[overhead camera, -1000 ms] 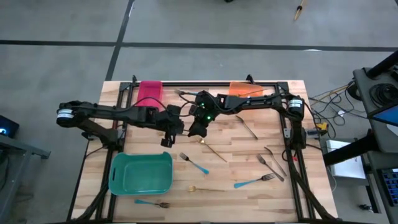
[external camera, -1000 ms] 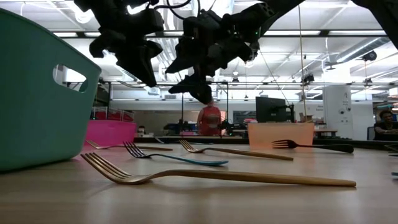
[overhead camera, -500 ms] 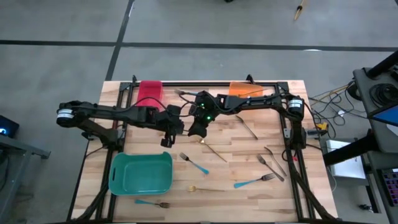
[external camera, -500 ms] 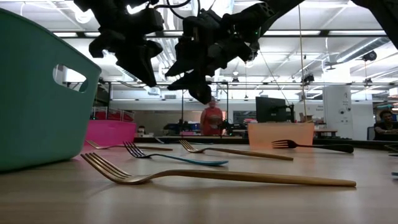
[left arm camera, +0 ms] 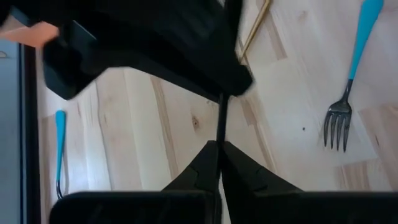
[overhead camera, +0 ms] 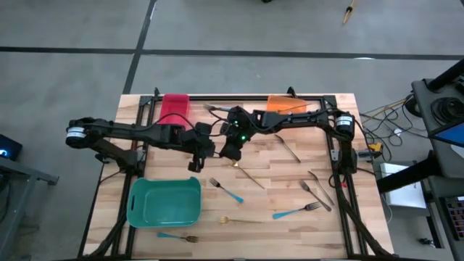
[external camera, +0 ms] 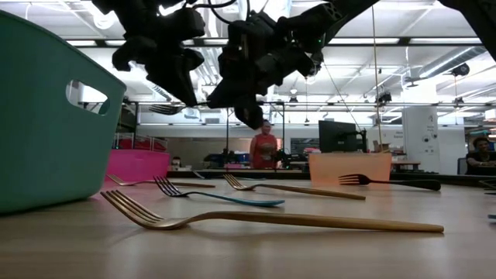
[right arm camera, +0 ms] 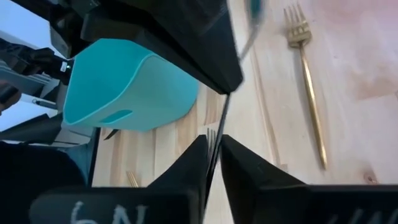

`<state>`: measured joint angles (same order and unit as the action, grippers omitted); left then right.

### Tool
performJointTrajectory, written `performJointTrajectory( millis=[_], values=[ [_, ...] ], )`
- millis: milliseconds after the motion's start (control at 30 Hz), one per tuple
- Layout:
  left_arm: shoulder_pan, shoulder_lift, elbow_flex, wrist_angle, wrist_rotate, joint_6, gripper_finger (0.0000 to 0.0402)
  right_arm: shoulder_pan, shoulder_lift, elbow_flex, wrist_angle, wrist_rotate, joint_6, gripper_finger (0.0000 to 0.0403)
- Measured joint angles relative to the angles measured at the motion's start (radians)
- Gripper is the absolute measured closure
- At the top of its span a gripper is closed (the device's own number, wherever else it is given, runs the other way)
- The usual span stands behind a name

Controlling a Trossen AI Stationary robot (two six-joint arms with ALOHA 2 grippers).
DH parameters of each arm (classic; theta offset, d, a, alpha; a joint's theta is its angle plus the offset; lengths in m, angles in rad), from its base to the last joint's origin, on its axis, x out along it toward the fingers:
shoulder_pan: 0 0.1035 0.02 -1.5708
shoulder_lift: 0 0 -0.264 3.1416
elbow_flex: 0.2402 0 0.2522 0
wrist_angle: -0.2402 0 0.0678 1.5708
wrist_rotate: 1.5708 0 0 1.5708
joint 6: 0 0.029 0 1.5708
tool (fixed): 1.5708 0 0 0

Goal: Sort silverware by color (type)
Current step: Put the black fork into the red bin

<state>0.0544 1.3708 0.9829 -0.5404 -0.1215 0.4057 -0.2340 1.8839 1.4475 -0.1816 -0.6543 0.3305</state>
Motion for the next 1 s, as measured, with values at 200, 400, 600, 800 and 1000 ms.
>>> performJointTrajectory(
  millis=[200,400,600,800,1000],
  values=[
    [0.001,0.000,0.000,0.038,-0.005,0.005,0.0400,0.008,-0.001,0.000,0.013,0.018,0.000,0.0305],
    [0.001,0.000,0.000,0.043,-0.017,0.011,0.0401,0.008,-0.001,0.000,0.015,0.026,0.001,0.0289],
    [0.000,0.000,0.000,0.043,-0.024,0.012,0.0401,0.007,-0.001,0.000,0.012,0.033,0.002,0.0355],
    [0.000,0.000,0.000,0.043,-0.022,0.015,0.0401,0.006,-0.001,0.000,0.008,0.039,0.002,0.0392],
    [0.000,0.000,0.000,0.042,-0.024,0.015,0.0401,0.007,-0.001,0.000,0.006,0.054,-0.001,0.0394]
  ],
)
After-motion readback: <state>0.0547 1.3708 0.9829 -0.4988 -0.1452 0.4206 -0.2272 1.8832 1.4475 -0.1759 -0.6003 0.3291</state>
